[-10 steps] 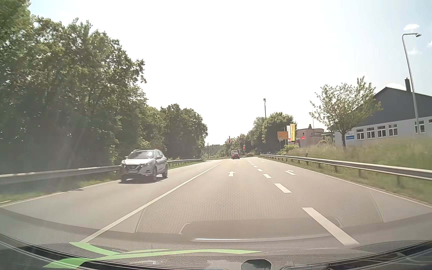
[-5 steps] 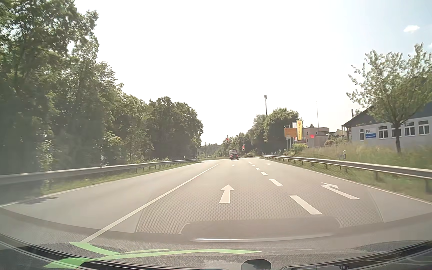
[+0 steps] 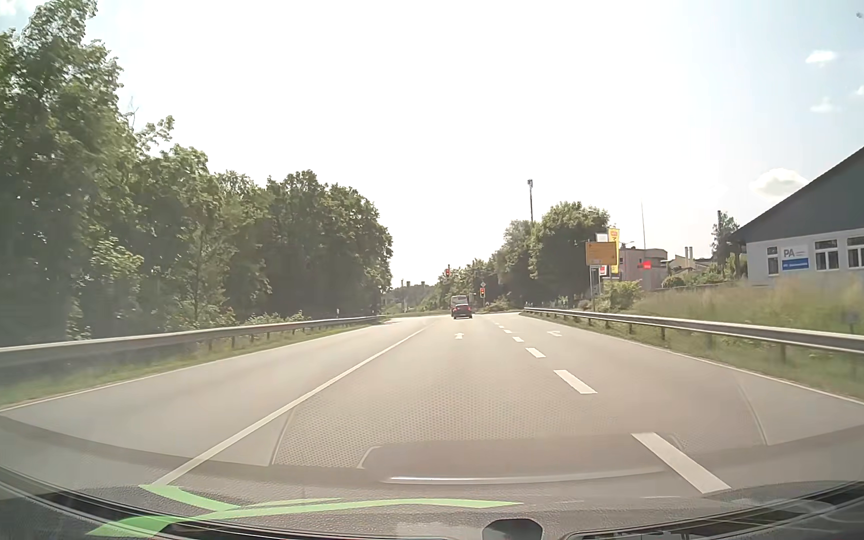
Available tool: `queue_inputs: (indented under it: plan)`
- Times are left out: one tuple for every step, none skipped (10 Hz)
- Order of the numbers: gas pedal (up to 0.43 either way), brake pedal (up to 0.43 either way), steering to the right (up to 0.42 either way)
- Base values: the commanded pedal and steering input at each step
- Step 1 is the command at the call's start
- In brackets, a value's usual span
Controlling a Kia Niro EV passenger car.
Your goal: Follow the waypoints while adhering to traffic rules and regulations
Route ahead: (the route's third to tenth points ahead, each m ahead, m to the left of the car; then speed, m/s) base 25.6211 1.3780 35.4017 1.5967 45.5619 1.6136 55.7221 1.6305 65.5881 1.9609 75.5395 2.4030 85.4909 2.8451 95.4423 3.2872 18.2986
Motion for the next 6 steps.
queue_inputs:
  plan:
    - [0.0, 0.213, 0.002]
    - [0.0, 0.238, 0.001]
    - [0.0, 0.238, 0.0]
    - [0.0, 0.244, -0.001]
    - [0.0, 0.268, -0.005]
    - [0.0, 0.28, -0.009]
